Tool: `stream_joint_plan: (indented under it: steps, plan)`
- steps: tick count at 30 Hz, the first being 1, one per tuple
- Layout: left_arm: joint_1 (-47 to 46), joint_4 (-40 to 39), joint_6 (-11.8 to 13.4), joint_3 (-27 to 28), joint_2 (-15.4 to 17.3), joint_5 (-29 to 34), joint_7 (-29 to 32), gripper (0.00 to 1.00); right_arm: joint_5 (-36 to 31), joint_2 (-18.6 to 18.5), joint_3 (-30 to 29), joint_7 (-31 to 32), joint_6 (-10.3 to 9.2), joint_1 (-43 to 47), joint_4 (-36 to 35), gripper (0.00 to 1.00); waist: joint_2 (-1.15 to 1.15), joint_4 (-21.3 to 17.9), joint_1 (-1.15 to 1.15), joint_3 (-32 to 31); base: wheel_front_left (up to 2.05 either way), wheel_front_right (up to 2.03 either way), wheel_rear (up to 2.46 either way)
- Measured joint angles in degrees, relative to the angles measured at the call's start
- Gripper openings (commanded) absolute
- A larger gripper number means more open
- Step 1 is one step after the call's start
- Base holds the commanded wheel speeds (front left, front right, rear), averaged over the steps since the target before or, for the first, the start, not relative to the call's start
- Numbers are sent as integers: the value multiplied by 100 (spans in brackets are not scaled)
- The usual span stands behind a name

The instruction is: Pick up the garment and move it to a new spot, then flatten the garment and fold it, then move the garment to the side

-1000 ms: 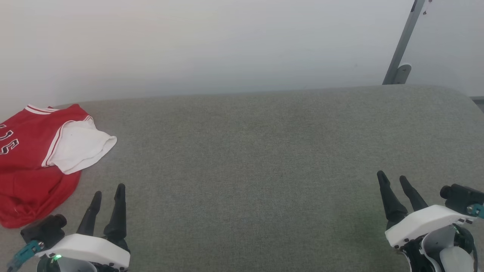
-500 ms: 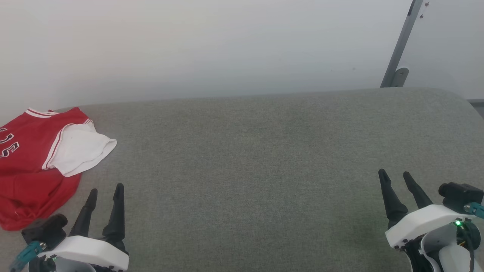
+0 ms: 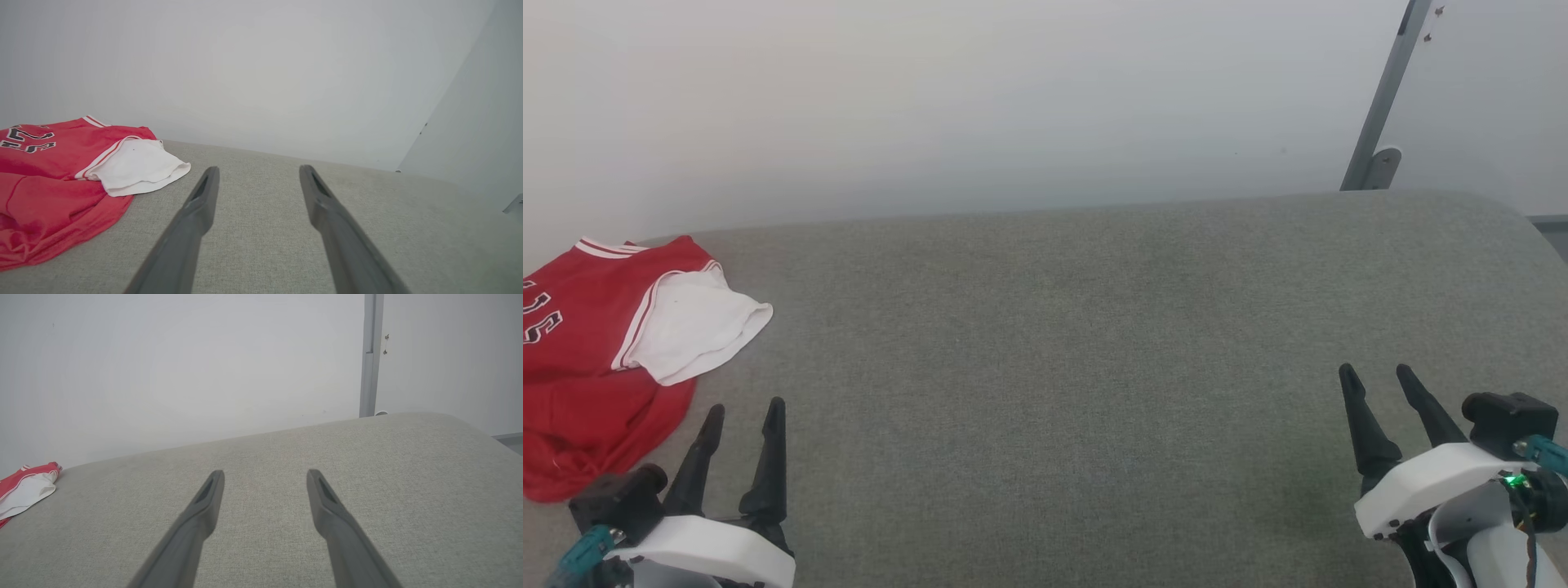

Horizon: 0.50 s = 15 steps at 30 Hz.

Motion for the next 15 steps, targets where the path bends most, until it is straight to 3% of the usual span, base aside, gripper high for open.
stream_joint_plan:
  steps: [15]
  plan:
    - [43,-36,1,-55,151,382,-165,100,-597,-34,15,-140,0,-1,-37,100,0,-23,0,-53,0,0,0]
